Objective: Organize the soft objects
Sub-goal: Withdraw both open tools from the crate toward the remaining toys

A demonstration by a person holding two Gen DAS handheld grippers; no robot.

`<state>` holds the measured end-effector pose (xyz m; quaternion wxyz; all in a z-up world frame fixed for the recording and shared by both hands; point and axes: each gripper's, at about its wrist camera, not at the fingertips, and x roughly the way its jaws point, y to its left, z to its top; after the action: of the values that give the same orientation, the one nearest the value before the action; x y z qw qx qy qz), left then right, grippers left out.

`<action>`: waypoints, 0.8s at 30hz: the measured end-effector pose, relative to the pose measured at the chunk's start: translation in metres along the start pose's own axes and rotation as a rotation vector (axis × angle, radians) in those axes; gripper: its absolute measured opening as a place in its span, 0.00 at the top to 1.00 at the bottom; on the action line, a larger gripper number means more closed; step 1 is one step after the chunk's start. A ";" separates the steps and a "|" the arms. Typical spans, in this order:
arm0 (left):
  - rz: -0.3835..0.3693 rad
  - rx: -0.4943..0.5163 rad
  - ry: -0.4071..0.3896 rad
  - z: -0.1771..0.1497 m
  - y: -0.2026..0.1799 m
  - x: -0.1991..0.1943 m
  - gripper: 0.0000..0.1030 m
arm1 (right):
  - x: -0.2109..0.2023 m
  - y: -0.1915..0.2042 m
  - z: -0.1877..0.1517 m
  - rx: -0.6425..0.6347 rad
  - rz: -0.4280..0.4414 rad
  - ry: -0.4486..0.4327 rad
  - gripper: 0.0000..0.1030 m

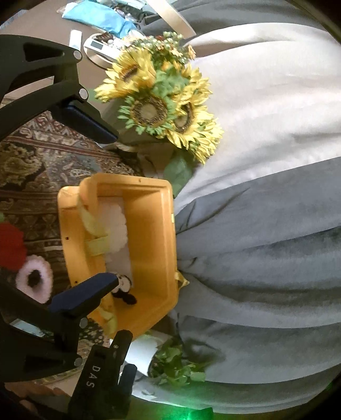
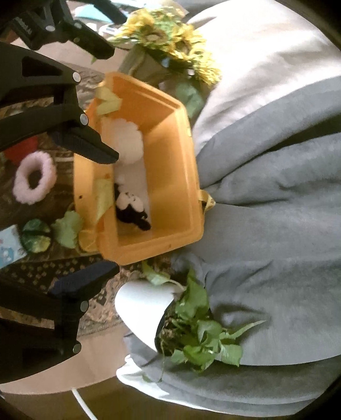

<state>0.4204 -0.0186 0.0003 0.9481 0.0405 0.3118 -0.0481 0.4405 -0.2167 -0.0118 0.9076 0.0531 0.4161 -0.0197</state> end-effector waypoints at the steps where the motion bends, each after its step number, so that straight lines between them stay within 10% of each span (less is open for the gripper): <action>1: 0.005 0.004 0.004 -0.003 -0.001 -0.004 0.02 | -0.003 -0.001 -0.004 -0.011 -0.004 0.004 0.24; 24: -0.083 0.032 0.322 -0.077 -0.019 0.001 0.01 | 0.009 -0.013 -0.068 -0.114 -0.008 0.297 0.24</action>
<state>0.3734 -0.0288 -0.0631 0.8822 0.0500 0.4604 -0.0853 0.3941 -0.2215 -0.0637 0.8374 0.0023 0.5466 0.0082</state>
